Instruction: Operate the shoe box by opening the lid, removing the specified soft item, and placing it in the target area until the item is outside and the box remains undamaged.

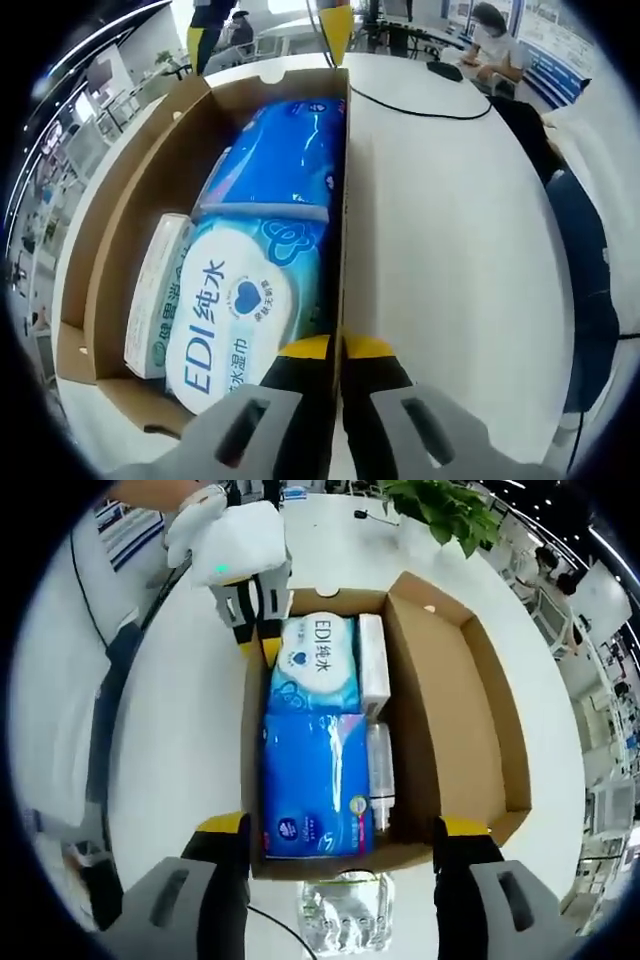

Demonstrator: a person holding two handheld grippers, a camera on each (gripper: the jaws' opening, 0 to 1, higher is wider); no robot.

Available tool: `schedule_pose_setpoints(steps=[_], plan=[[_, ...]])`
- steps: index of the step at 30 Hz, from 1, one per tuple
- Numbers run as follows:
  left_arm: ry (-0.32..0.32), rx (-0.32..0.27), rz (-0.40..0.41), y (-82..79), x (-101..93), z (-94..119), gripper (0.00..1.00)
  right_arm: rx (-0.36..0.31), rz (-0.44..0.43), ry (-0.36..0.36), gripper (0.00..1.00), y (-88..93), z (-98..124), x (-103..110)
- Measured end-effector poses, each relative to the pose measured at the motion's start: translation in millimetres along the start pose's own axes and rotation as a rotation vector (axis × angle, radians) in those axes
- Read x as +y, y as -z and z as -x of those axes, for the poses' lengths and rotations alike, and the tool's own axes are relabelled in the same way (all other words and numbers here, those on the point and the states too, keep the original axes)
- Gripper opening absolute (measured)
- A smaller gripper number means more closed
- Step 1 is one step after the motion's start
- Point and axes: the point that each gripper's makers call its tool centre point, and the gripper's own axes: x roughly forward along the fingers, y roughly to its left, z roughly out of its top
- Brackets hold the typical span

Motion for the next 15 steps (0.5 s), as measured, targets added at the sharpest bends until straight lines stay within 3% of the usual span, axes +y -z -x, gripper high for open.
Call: schedule_pose_setpoints(steps=[8,9,15], plan=[[-0.009,0.022,-0.029,0.1,0.1,-1.5,0.01,0.047,0.071,-0.057,0.72,4.2,-22.4,13.1],[-0.012,0.025,-0.032,0.4,0.3,-2.0,0.01,0.087,0.118,-0.098,0.7,23.1,-45.0,18.4],[-0.013,0.023,-0.022,1.1,1.4,-1.7,0.01,0.133,0.148,-0.164,0.66,31.6,-60.6,22.2]])
